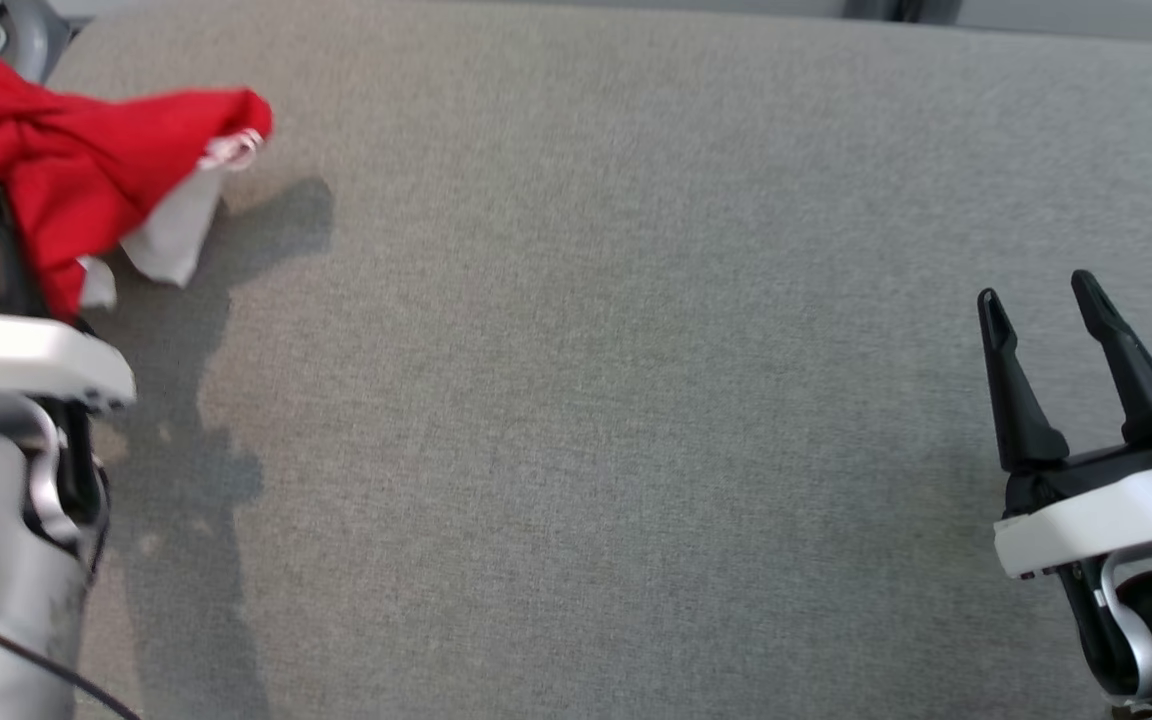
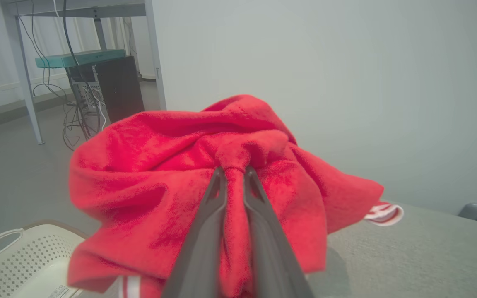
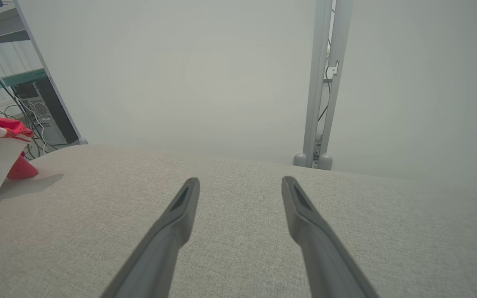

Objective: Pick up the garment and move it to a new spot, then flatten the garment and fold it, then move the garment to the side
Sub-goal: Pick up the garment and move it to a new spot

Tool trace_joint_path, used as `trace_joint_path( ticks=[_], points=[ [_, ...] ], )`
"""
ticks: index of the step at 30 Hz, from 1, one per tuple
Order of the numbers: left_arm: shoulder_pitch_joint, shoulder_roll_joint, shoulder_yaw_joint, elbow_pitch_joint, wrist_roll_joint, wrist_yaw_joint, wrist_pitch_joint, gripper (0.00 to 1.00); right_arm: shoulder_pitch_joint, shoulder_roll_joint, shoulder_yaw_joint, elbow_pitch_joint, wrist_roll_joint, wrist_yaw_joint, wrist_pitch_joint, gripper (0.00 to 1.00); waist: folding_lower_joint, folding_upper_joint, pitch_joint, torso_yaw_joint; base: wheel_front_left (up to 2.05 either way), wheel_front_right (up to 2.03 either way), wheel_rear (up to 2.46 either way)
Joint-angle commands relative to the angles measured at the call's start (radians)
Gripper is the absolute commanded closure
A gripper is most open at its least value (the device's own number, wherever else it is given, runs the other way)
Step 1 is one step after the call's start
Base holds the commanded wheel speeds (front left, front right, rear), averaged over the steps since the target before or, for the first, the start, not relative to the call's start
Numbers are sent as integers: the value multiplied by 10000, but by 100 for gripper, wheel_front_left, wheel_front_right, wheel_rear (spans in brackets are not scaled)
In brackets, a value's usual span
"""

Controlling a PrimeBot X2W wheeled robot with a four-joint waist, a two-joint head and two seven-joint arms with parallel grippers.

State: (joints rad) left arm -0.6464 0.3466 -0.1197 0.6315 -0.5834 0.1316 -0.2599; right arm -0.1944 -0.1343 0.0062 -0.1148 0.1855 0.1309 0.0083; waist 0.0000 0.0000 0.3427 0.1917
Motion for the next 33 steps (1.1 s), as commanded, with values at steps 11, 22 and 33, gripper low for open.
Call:
trace_joint_path(
  ticks=[11, 22, 33],
  points=[
    [3953, -451, -73, -4752, 775, 1250, 223, 100, 660, 333, 132, 371, 40, -3, -349, 0, 0, 0, -1572, -906, 0, 0, 0],
    [5195, -379, -1206, -7410, 1458, 1691, 1413, 100, 890, 495, -9, 367, 84, -3, -416, 0, 0, 0, -1880, -1849, 0, 0, 0],
    [3891, -1019, -2978, -6647, 1809, 776, 1959, 100, 706, 621, 17, 563, 182, -3, -574, 0, 0, 0, -1501, -3911, 0, 0, 0]
  ],
)
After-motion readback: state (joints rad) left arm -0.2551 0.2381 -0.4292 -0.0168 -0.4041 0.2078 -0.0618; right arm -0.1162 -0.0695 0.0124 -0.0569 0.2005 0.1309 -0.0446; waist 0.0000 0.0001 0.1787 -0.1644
